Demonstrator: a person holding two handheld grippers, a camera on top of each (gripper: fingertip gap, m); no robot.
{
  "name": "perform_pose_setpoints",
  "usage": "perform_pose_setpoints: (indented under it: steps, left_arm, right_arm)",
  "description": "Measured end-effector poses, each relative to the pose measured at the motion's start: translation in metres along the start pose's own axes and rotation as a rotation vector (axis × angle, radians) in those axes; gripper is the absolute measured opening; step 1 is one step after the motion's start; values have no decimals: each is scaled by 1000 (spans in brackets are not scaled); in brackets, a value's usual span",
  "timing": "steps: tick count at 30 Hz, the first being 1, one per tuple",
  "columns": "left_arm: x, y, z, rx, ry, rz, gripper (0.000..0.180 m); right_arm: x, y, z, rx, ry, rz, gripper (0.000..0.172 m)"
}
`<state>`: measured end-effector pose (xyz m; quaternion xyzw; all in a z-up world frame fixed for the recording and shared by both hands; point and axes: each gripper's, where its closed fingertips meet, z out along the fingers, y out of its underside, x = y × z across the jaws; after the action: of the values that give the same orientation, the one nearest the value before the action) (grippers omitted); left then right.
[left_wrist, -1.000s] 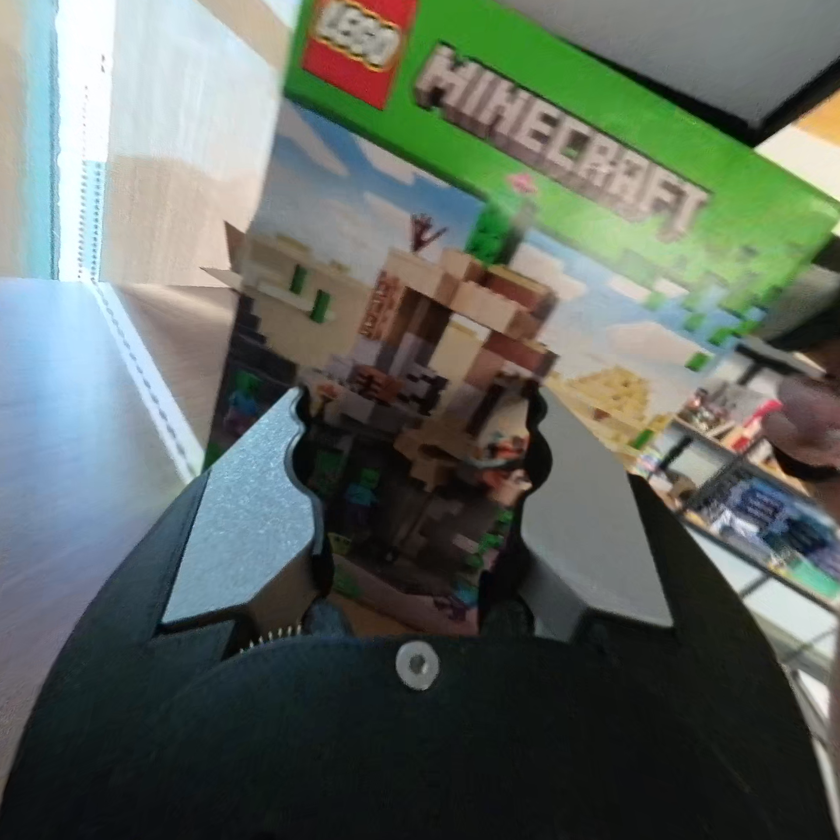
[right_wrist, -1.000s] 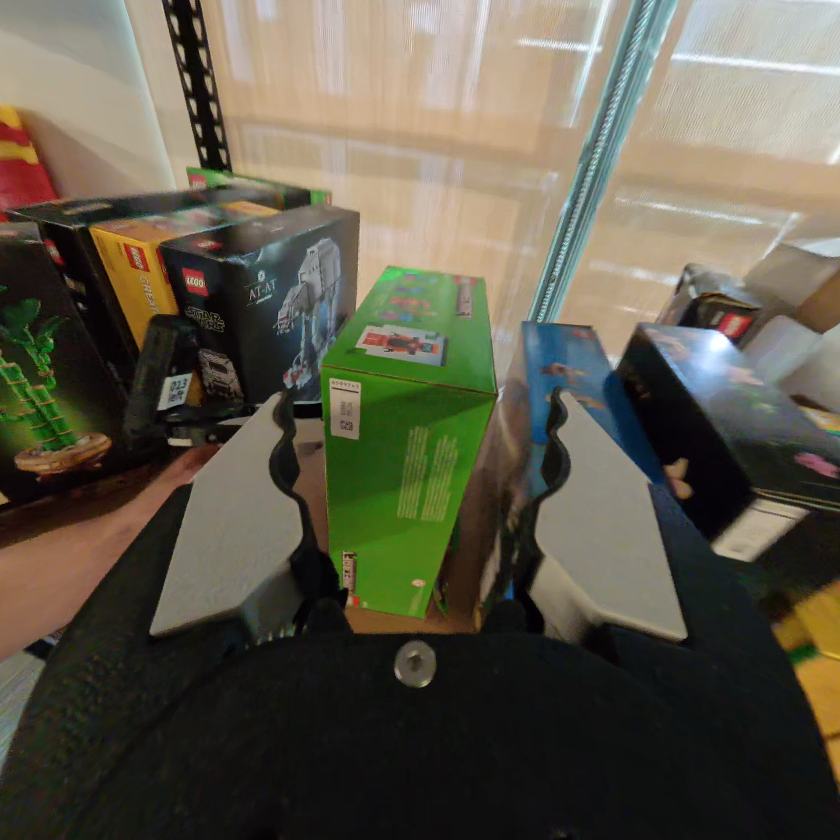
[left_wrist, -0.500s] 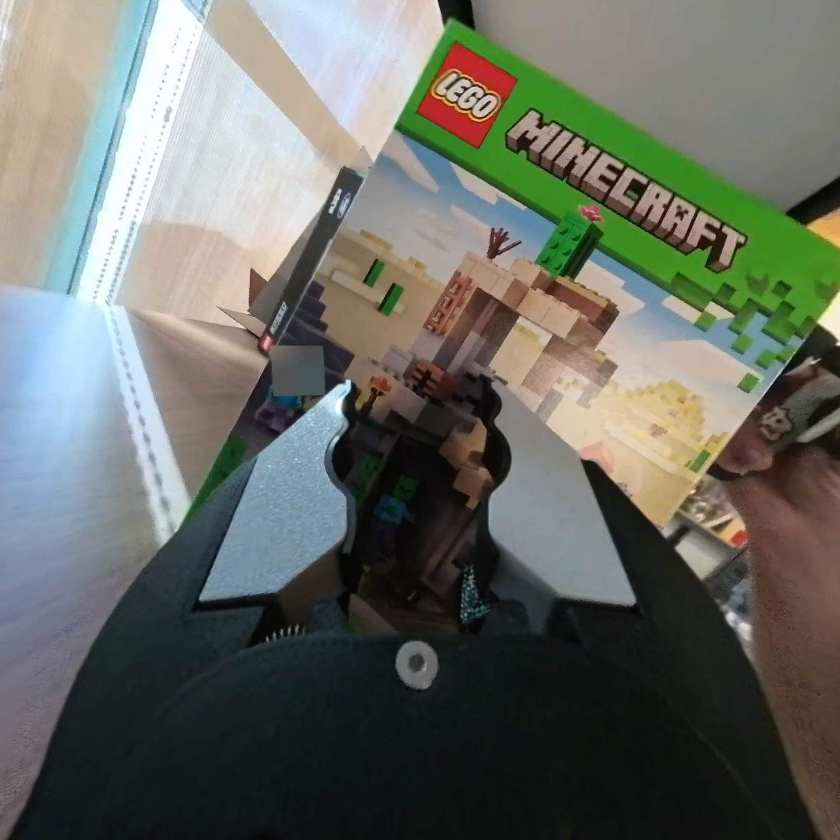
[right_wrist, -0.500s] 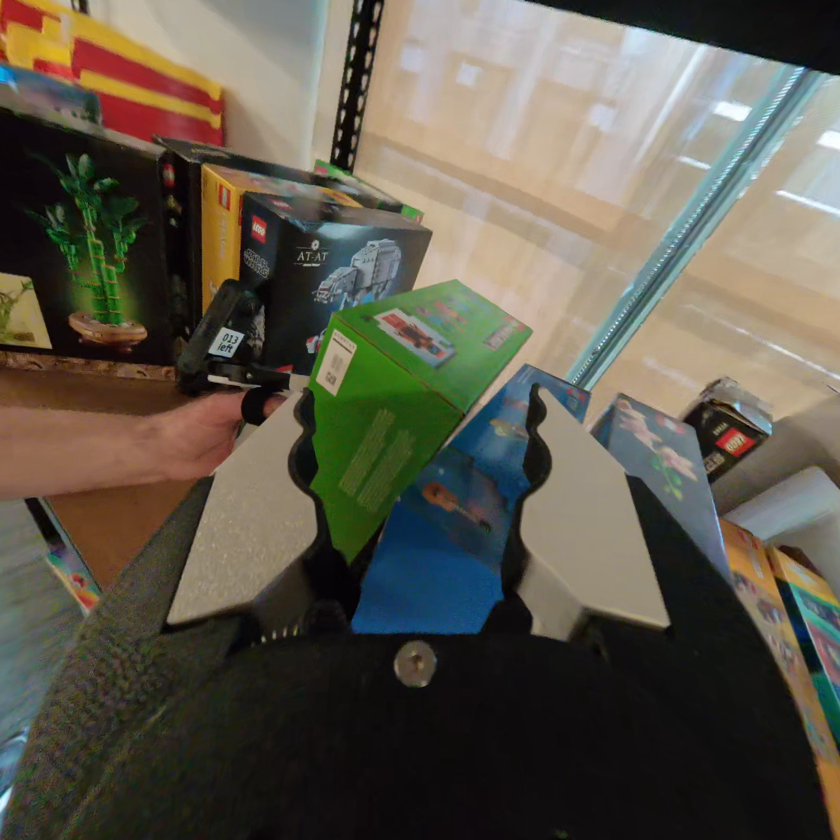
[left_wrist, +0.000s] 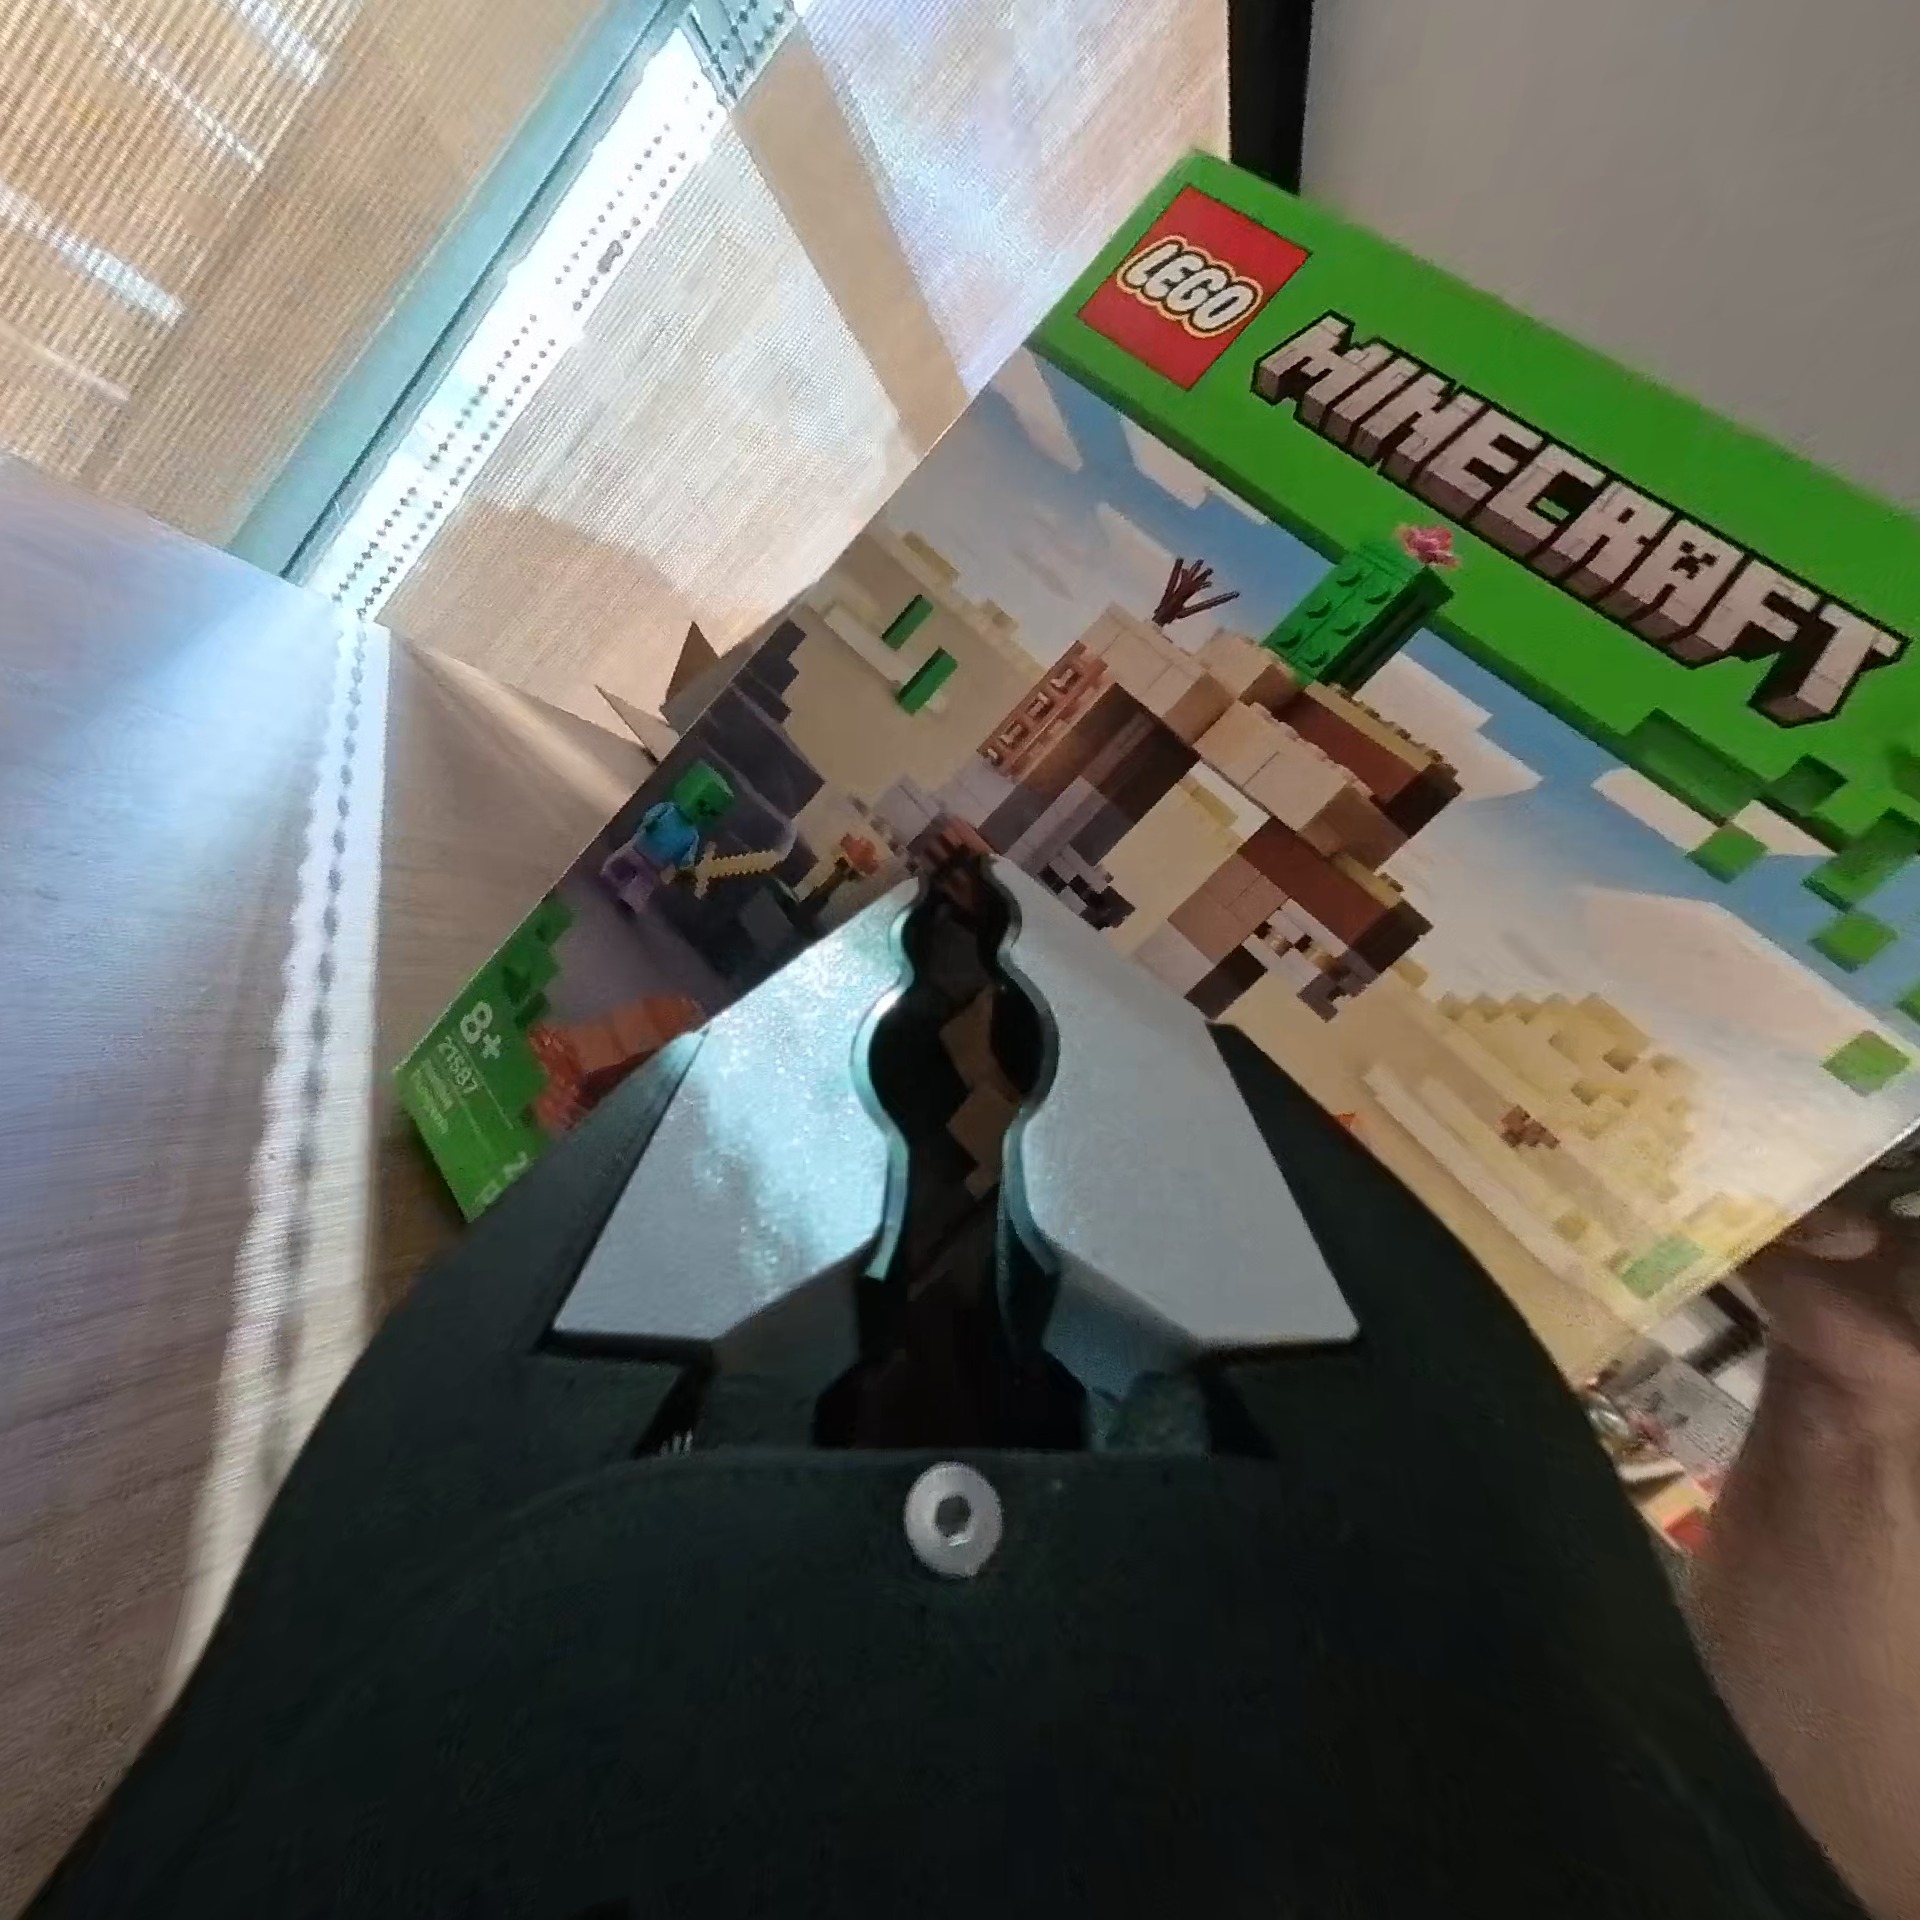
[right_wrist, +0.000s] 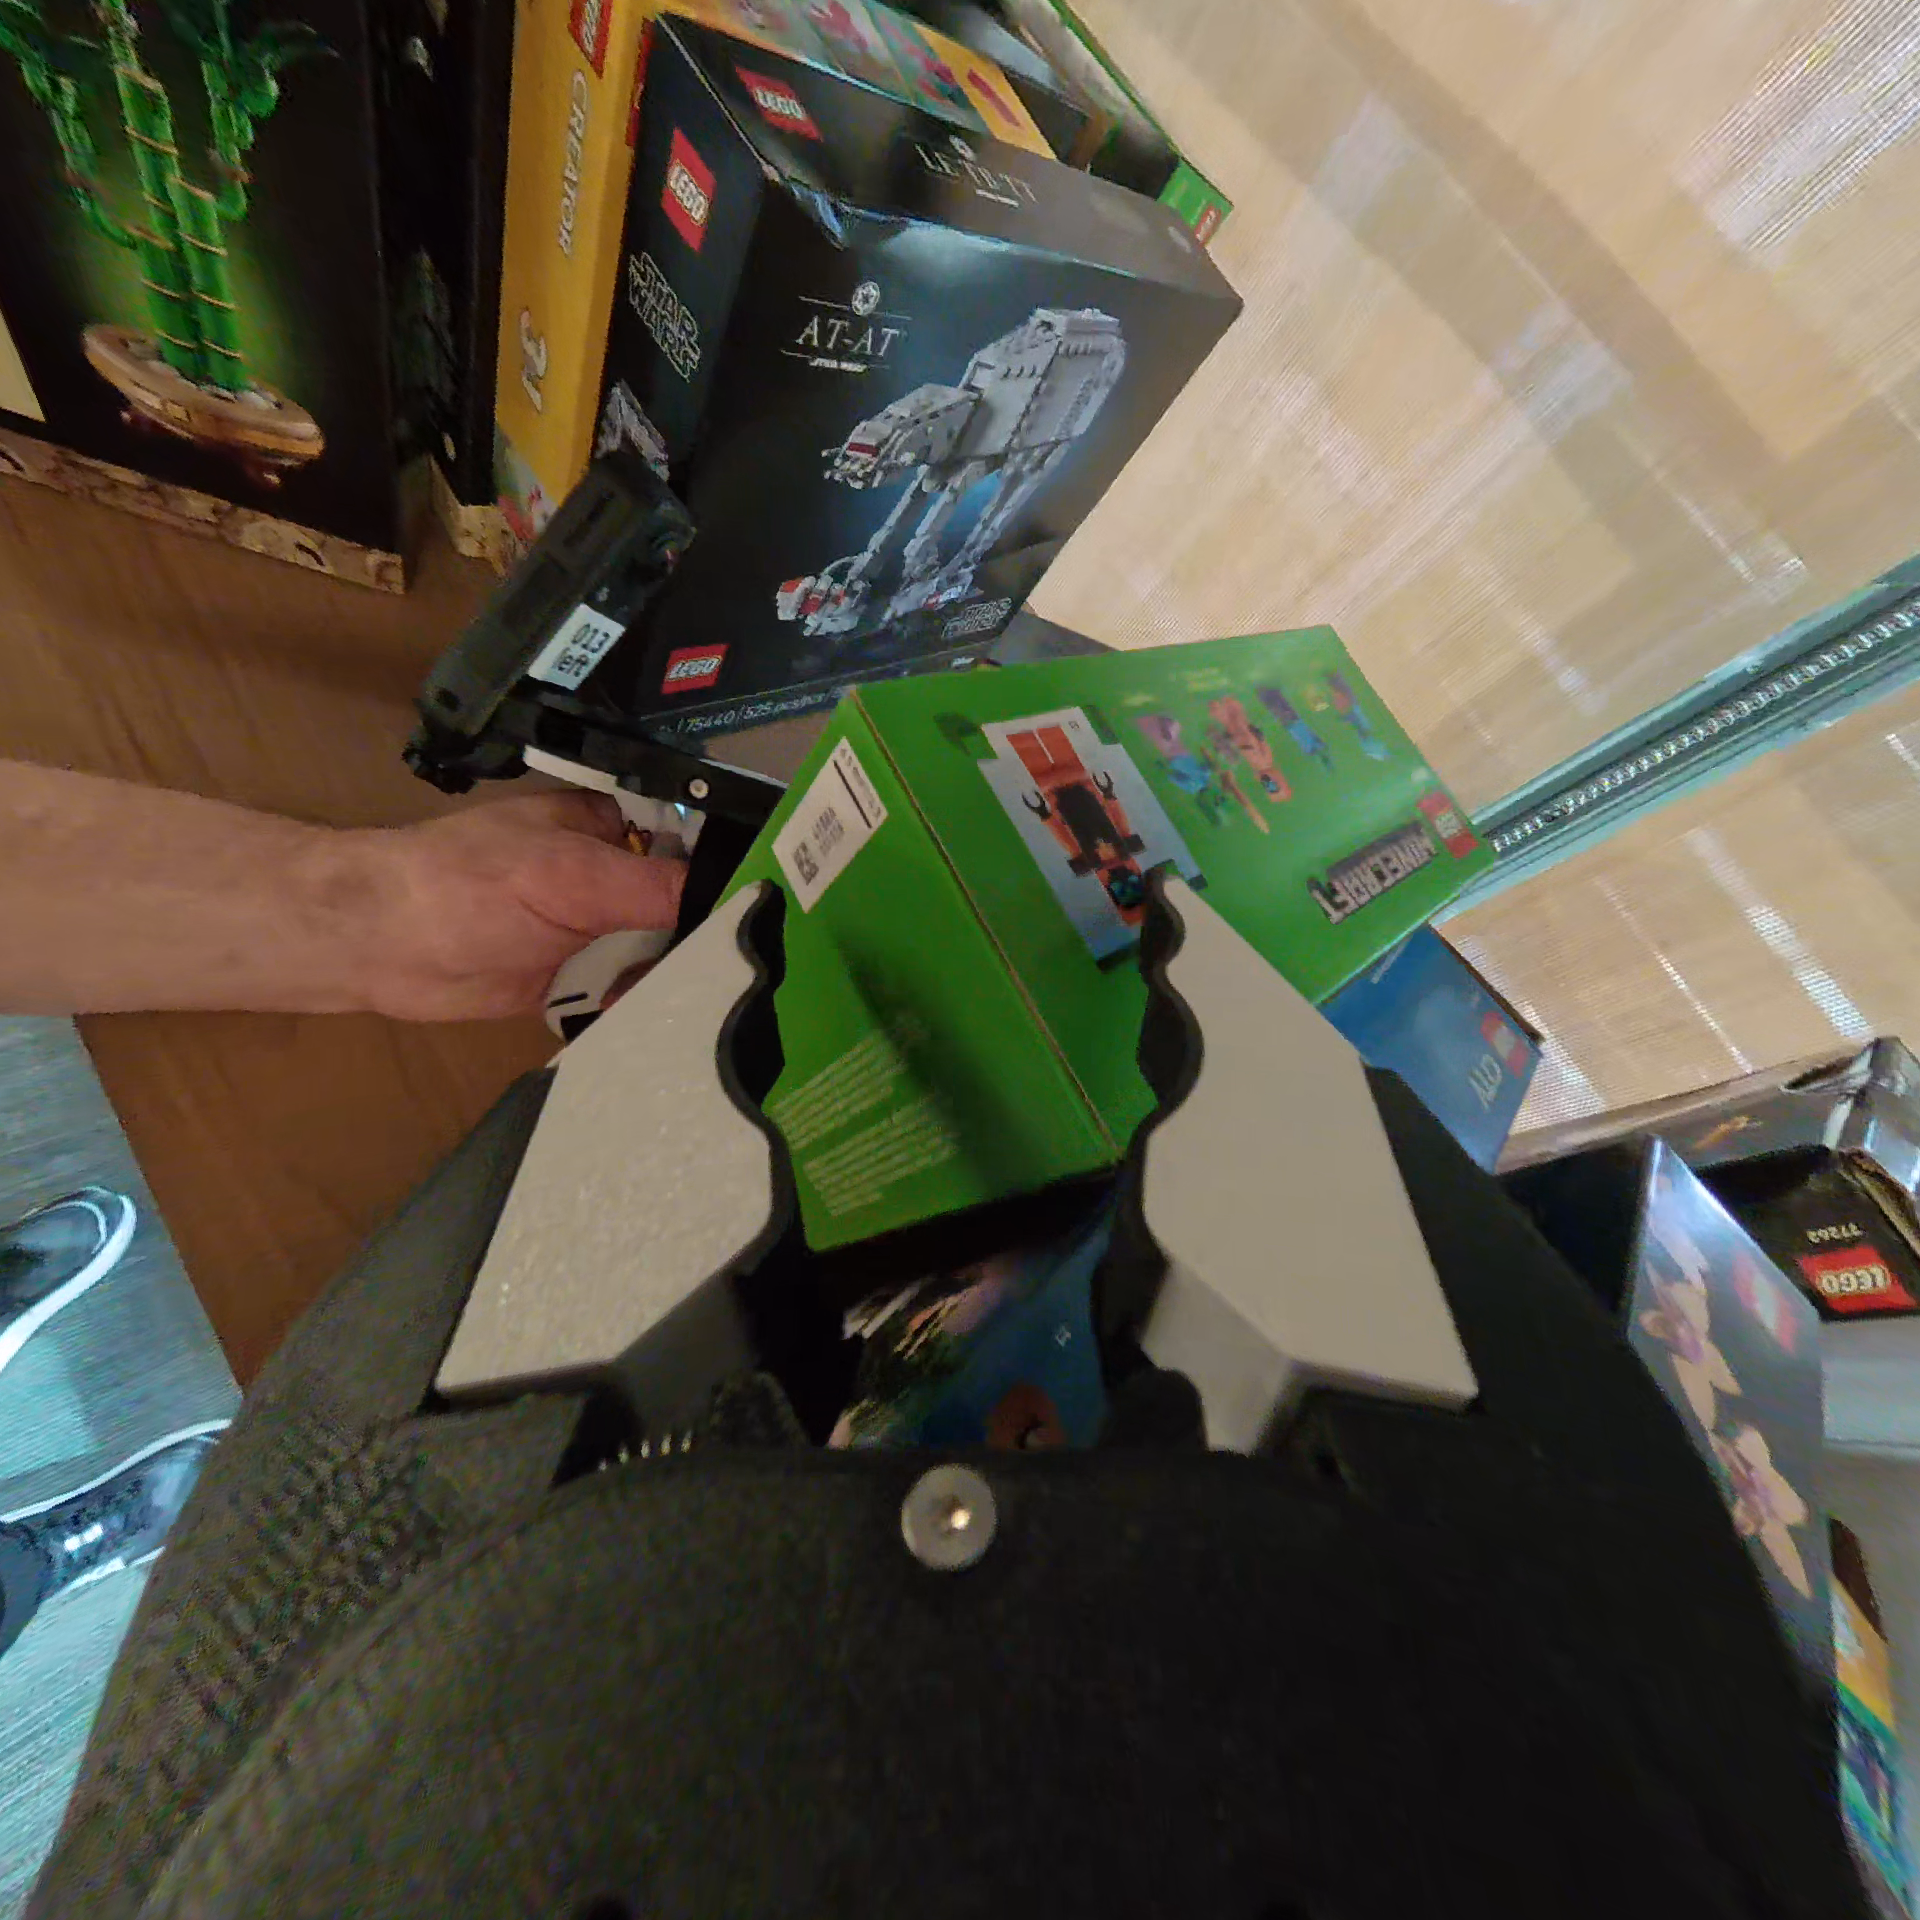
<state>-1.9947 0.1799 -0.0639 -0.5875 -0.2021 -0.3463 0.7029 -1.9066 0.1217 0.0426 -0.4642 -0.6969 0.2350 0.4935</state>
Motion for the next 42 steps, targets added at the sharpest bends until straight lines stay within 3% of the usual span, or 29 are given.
perform_pose_setpoints:
  steps: [1,13,23,30,35,37,42]
  left_arm:
    - [2,2,3,-12,0,-13,4]
    - [9,16,16,64,26,-164,5]
    - [6,13,29,5,44,-109,5]
    - [1,8,10,-21,4,-94,7]
    - [17,13,-15,-66,35,52,41]
    - [22,17,-23,-99,40,89,47]
    - [54,41,-59,-183,94,242,52]
  right_arm:
    - [0,-1,-2,13,-10,12,65]
    - [12,2,-17,78,-89,72,49]
    - [26,8,-16,81,-85,136,49]
    - [23,3,-20,94,-53,167,63]
    - [16,-6,-32,104,-11,165,68]
    - [16,-13,-36,110,34,158,70]
    - [-15,-60,-39,193,42,102,77]
